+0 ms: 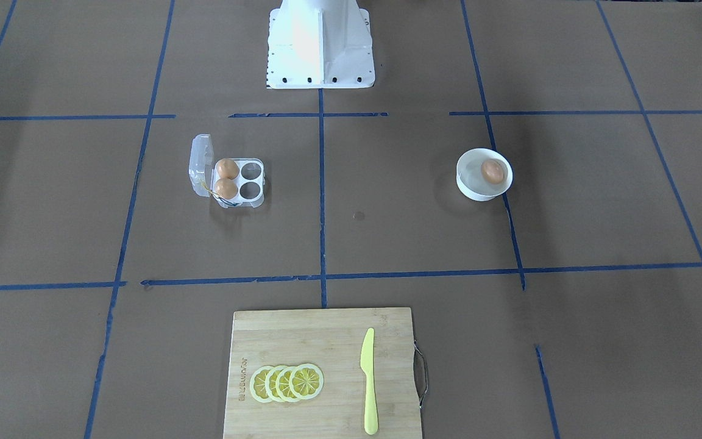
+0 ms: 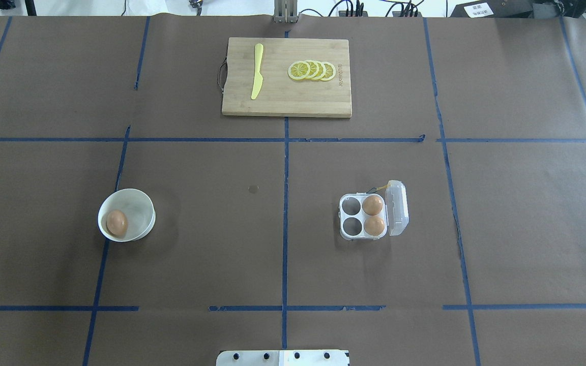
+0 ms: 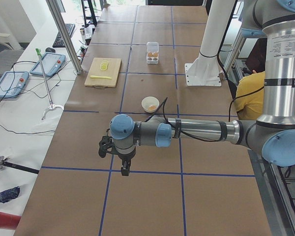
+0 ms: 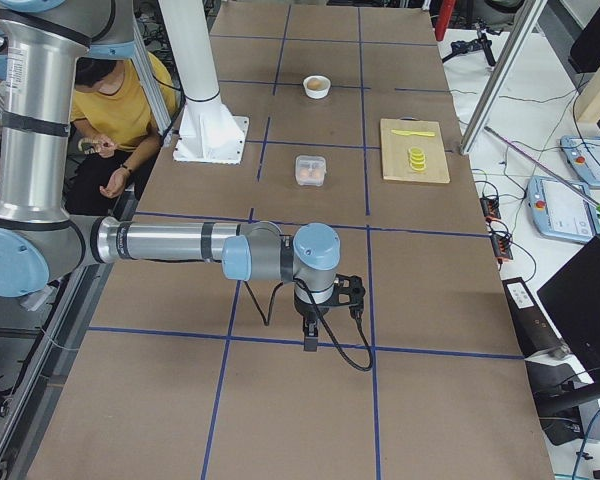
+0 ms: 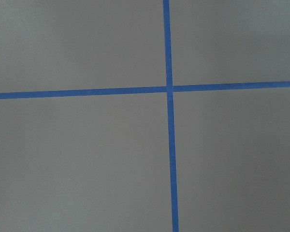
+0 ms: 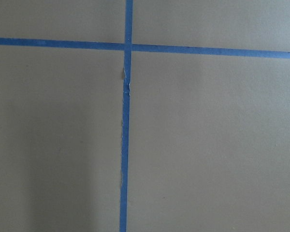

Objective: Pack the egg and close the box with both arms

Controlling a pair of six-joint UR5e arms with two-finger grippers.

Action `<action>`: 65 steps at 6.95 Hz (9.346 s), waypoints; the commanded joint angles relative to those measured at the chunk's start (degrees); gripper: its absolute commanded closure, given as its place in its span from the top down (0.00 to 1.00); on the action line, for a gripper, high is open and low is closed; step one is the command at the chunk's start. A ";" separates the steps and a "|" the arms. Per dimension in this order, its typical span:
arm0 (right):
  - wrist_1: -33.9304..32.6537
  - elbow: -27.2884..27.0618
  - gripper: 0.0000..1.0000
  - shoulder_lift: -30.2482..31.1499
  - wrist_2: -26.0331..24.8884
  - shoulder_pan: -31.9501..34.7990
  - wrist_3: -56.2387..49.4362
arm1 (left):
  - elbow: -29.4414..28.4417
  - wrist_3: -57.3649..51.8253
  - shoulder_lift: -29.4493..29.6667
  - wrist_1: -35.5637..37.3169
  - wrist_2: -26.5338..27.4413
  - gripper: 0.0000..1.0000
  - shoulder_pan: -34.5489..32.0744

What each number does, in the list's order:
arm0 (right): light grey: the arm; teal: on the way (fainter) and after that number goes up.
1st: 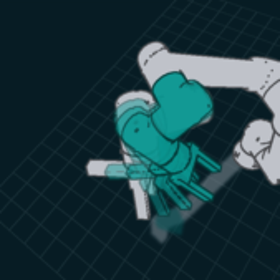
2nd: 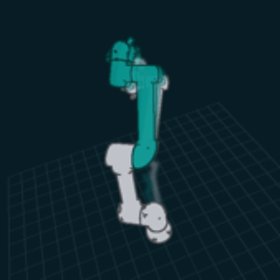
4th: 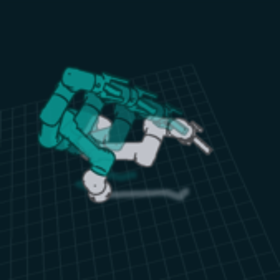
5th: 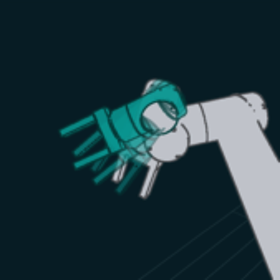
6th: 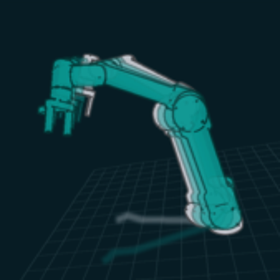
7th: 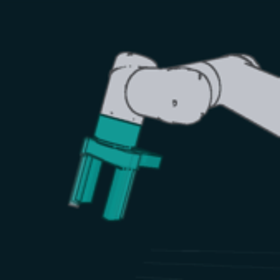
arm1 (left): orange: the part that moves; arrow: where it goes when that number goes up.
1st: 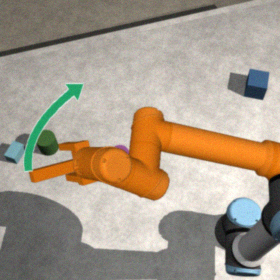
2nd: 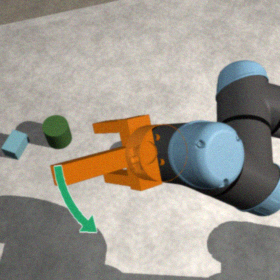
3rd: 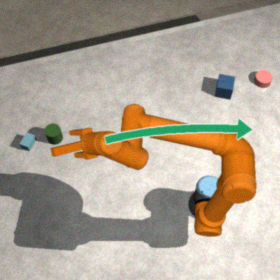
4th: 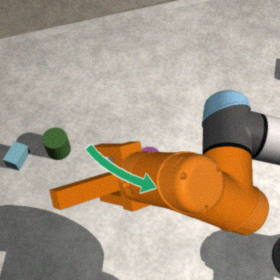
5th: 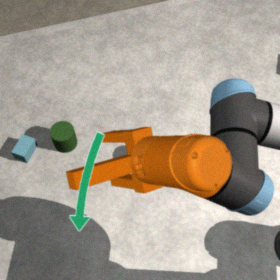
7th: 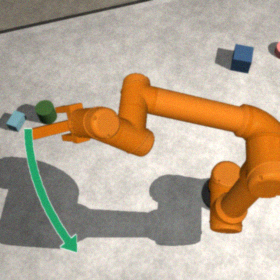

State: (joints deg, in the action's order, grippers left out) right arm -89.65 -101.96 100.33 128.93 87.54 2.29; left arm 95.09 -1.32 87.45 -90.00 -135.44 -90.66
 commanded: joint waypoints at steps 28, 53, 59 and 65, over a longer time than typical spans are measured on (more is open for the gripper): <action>12.13 1.41 1.00 -4.97 7.48 -1.32 0.88 | 15.12 77.70 5.80 -26.38 38.23 0.75 60.86; 12.22 1.50 1.00 -5.32 7.39 -1.32 0.88 | 16.88 53.82 12.54 -23.64 38.32 0.00 53.67; 12.22 1.41 1.00 -5.67 7.48 -1.32 0.88 | 0.83 39.64 30.06 -56.61 40.93 0.00 58.37; 12.22 1.50 1.00 -5.58 7.48 -1.32 0.96 | -18.36 24.81 44.56 -73.12 55.81 0.00 71.93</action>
State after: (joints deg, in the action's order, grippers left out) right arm -77.43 -100.49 94.67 136.40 86.22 3.24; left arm 79.58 26.72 130.05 -161.77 -80.57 -20.44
